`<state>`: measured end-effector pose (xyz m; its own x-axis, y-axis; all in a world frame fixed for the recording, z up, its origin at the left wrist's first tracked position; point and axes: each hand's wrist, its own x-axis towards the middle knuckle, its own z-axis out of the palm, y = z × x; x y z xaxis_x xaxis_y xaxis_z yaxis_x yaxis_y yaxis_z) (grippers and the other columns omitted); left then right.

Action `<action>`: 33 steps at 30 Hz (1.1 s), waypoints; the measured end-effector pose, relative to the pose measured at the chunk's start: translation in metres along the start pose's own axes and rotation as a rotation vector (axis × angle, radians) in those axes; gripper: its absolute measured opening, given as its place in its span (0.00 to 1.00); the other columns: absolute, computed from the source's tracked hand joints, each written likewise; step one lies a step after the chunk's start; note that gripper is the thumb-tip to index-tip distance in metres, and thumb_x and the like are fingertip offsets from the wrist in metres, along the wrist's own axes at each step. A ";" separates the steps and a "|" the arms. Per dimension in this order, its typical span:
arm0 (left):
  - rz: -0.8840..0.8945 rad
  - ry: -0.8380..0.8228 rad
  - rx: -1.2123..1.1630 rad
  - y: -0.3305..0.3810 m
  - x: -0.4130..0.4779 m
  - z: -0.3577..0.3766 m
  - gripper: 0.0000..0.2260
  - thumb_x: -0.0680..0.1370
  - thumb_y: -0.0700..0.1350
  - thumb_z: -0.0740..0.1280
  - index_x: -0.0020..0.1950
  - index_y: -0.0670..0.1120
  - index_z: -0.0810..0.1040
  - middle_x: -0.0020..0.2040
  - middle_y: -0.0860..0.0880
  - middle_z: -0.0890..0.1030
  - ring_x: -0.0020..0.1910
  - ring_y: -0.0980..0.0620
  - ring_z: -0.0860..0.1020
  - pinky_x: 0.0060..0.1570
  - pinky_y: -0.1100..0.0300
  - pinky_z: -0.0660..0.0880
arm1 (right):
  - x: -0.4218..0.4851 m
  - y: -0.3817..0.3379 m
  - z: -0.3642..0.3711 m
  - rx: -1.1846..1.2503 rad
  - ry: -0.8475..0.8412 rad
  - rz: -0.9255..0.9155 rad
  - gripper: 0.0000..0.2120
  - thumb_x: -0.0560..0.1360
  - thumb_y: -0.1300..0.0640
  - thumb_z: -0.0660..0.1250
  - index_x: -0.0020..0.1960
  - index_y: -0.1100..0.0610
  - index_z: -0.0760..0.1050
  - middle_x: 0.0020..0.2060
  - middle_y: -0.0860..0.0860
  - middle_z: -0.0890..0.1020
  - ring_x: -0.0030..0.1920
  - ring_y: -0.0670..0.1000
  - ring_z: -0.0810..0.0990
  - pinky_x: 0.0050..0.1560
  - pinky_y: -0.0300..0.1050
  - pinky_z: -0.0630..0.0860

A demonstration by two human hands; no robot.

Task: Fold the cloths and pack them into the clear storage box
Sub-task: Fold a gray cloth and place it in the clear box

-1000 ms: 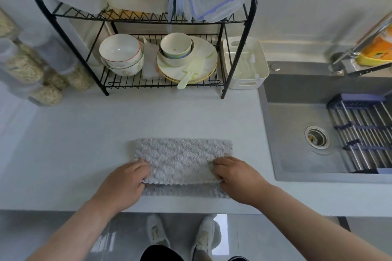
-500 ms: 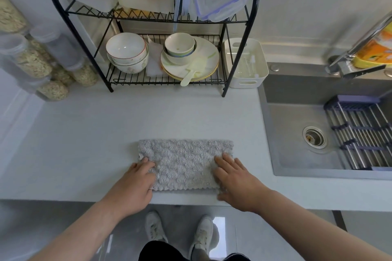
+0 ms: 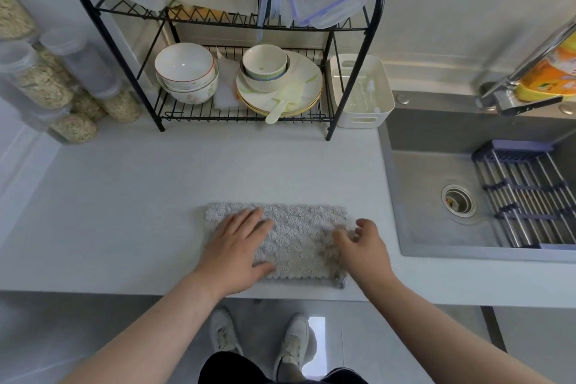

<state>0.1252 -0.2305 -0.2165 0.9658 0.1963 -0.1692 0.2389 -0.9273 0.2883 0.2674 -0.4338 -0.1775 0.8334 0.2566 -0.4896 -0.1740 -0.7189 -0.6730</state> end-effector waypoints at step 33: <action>-0.319 0.132 0.013 -0.095 0.028 -0.003 0.28 0.75 0.58 0.52 0.72 0.48 0.70 0.75 0.46 0.67 0.75 0.45 0.62 0.73 0.56 0.41 | 0.045 -0.096 0.053 -0.157 -0.278 -0.371 0.28 0.72 0.54 0.67 0.70 0.44 0.62 0.59 0.49 0.73 0.52 0.48 0.78 0.53 0.41 0.74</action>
<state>0.1294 -0.1359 -0.2457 0.8477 0.5156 -0.1248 0.5303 -0.8164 0.2288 0.2939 -0.3194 -0.1646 0.6489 0.6612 -0.3764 0.2074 -0.6297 -0.7486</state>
